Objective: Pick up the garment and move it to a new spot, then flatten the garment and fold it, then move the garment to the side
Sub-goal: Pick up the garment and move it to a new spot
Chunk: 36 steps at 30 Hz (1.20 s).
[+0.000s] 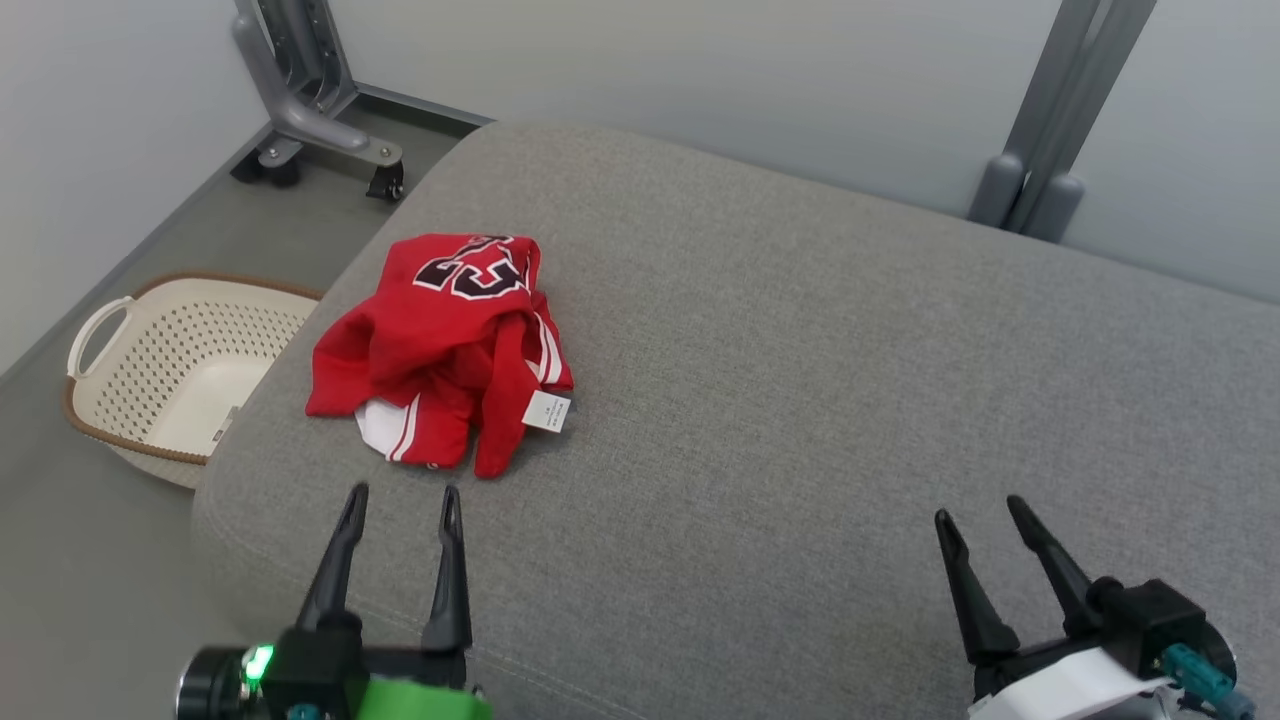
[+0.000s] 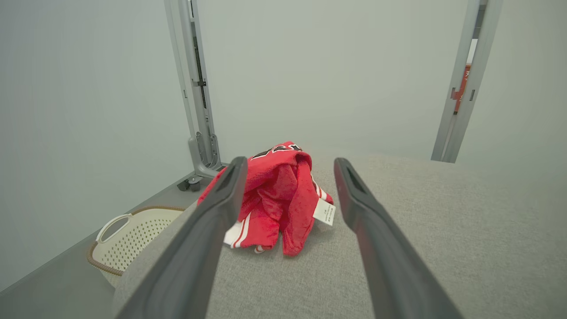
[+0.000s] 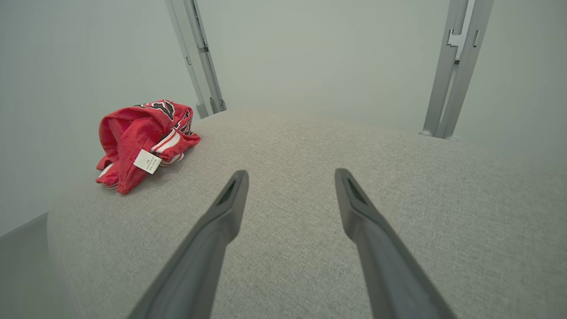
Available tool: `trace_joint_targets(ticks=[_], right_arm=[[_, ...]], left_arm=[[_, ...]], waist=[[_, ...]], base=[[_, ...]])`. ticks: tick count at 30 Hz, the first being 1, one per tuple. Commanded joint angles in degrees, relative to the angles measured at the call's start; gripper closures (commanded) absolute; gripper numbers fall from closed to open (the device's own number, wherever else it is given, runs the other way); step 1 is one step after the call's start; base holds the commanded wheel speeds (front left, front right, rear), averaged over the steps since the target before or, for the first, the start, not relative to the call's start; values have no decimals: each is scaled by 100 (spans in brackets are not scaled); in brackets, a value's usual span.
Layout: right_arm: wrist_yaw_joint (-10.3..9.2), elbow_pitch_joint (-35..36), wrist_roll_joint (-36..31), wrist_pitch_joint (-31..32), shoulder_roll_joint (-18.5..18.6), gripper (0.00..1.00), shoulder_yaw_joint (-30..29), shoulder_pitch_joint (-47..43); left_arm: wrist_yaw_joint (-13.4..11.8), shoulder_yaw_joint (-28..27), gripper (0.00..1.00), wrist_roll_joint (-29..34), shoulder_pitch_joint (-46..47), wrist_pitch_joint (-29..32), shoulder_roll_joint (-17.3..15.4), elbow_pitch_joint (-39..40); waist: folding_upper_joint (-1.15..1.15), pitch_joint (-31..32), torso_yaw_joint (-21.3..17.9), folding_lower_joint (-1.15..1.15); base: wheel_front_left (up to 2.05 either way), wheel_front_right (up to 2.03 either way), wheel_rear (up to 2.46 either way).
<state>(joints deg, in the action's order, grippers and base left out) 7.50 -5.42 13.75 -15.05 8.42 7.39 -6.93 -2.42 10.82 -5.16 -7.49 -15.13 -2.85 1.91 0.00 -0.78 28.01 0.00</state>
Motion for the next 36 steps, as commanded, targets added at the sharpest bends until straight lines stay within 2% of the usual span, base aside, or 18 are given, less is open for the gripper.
trace_joint_targets(ticks=[1, 4, 7, 10, 13, 19, 23, 28, 29, 30, 31, 36], right_arm=[[-2, 63, -52, -17, 152, 0, -10, 200], [-2, 129, -109, -17, 444, 0, -2, 439], [-2, 186, -148, -17, 763, 0, 34, 698], [-1, 211, -137, -17, 1001, 0, 65, 943], [-1, 254, -128, -17, 1166, 0, 108, 1176], [-2, 367, -146, -17, 1288, 0, 18, 1484], [-2, 480, -156, -17, 1284, 0, -110, 1513], [-2, 553, -191, -17, 1234, 0, -156, 1525], [-2, 559, -197, -17, 1208, 0, -149, 1536], [-2, 561, -197, -17, 1177, 0, -136, 1551], [-2, 556, -196, -17, 1135, 0, -120, 1562], [-2, 469, -185, -17, 922, 0, -57, 1508]], left_arm=[[19, 4, 0, 35, 404, -1, -7, 60], [13, -4, 0, -69, 1130, -1, -6, 43], [136, -76, 0, -30, 1956, -1, -6, -303], [382, -148, 0, -102, 2660, 6, -104, -1306], [554, -326, 0, -308, 3666, 317, -246, -2367], [682, -558, 0, -615, 4841, 1285, -506, -3922], [705, -642, 0, -771, 5267, 1913, -671, -4803], [698, -724, 0, -960, 5488, 2427, -655, -5704], [735, -730, 5, -1008, 5497, 2494, -652, -5855], [749, -732, 63, -1025, 5496, 2441, -655, -5955], [758, -724, 100, -1025, 5482, 2302, -671, -6014], [810, -762, 100, -1050, 5504, 1363, -787, -6038]], waist=[[0, -512, -117, 0], [0, -1081, -172, 0], [0, -1618, -237, 0], [0, -1968, -355, 0], [0, -2217, -519, 0], [0, -2504, -851, 0], [0, -2649, -997, 0], [0, -2776, -1129, 0], [0, -2785, -1154, 0], [0, -2780, -1181, 0], [0, -2761, -1214, 0], [0, -2424, -1350, 0]], base=[[0, 0, 0], [0, 0, 0], [0, 0, 0], [0, 0, 0], [0, 0, 0], [0, 0, 0], [0, 0, 0], [0, 0, 0], [0, 0, 0], [0, 0, 0], [0, 0, 0], [0, 0, 0]])
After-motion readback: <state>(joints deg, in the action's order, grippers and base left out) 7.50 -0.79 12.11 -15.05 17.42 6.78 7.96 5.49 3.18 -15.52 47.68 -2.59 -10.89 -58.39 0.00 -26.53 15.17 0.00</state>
